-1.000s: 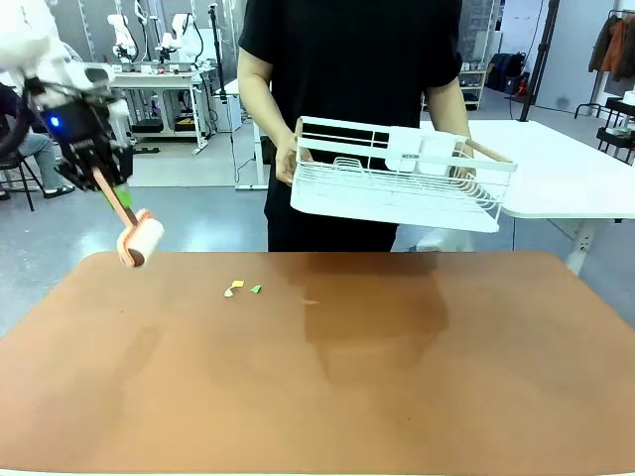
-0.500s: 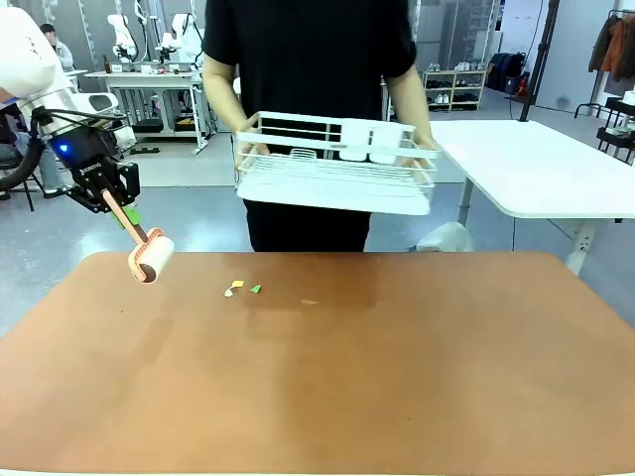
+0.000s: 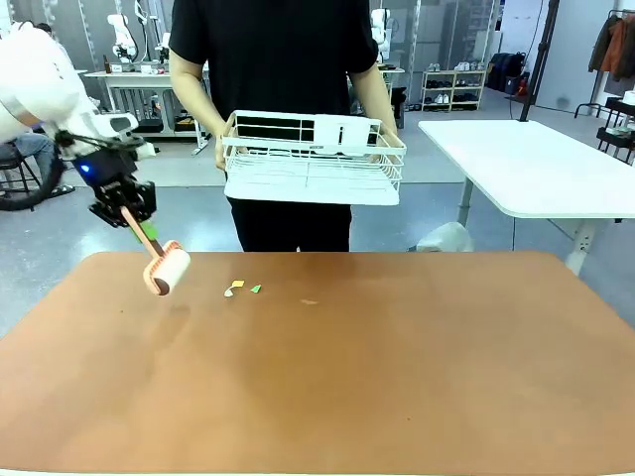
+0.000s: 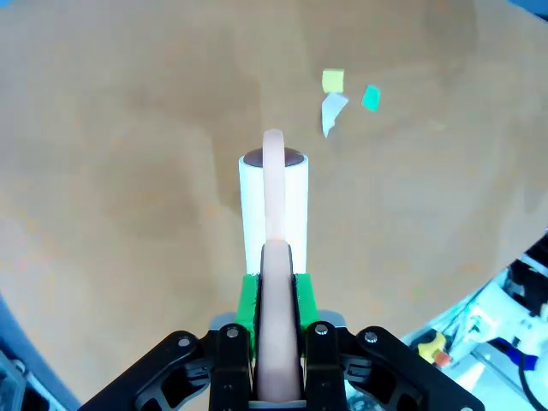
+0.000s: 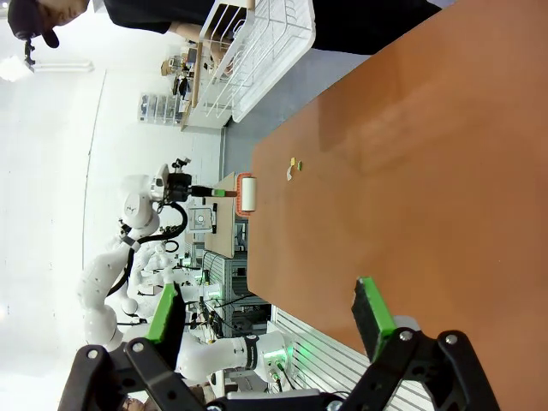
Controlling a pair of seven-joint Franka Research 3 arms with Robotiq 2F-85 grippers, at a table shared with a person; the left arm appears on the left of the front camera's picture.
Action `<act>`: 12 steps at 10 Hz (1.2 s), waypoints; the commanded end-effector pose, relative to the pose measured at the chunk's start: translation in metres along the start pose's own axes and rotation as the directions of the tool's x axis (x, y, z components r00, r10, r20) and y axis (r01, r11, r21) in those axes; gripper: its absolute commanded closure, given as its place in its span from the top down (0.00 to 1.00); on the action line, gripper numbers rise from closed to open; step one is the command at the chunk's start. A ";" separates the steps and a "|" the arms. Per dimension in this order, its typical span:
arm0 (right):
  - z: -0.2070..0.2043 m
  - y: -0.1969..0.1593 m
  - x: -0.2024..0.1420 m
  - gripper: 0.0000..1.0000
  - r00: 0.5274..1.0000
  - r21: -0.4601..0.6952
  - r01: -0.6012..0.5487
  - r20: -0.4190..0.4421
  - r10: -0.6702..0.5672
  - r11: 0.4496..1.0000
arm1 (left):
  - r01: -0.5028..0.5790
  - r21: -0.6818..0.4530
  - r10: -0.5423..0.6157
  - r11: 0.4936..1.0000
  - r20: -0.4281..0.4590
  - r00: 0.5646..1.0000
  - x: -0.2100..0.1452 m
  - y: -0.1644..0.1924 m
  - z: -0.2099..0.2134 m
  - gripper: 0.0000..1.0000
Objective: Clean the table.
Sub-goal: Clean the table with the Lint Roller when the human lifts the Dish drying rack.
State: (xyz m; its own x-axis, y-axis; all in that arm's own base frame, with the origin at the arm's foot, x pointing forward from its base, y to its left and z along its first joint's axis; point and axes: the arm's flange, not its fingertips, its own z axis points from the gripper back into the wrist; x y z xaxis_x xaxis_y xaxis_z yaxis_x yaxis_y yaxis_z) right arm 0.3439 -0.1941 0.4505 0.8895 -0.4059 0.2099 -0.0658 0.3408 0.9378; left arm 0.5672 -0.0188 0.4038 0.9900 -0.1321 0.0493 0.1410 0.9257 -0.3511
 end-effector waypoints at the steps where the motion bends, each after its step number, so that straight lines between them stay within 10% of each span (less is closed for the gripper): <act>1: 0.000 0.002 -0.005 1.00 1.000 0.012 0.006 0.006 -0.006 1.000 | 0.032 -0.026 -0.031 0.999 0.040 0.999 0.020 0.008 -0.029 0.21; 12: 0.000 0.002 -0.005 1.00 1.000 0.012 0.006 0.006 -0.006 1.000 | -0.040 -0.255 0.032 0.966 -0.036 0.999 0.081 0.041 -0.101 0.21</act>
State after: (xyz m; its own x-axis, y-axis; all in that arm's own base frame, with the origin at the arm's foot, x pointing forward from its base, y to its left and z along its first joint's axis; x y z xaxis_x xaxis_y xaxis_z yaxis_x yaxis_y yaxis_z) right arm 0.3439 -0.1941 0.4505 0.8895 -0.4060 0.2098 -0.0656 0.3410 0.9378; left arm 0.6405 -0.0159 0.3109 0.9898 -0.1420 -0.0089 0.1111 0.8108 -0.5747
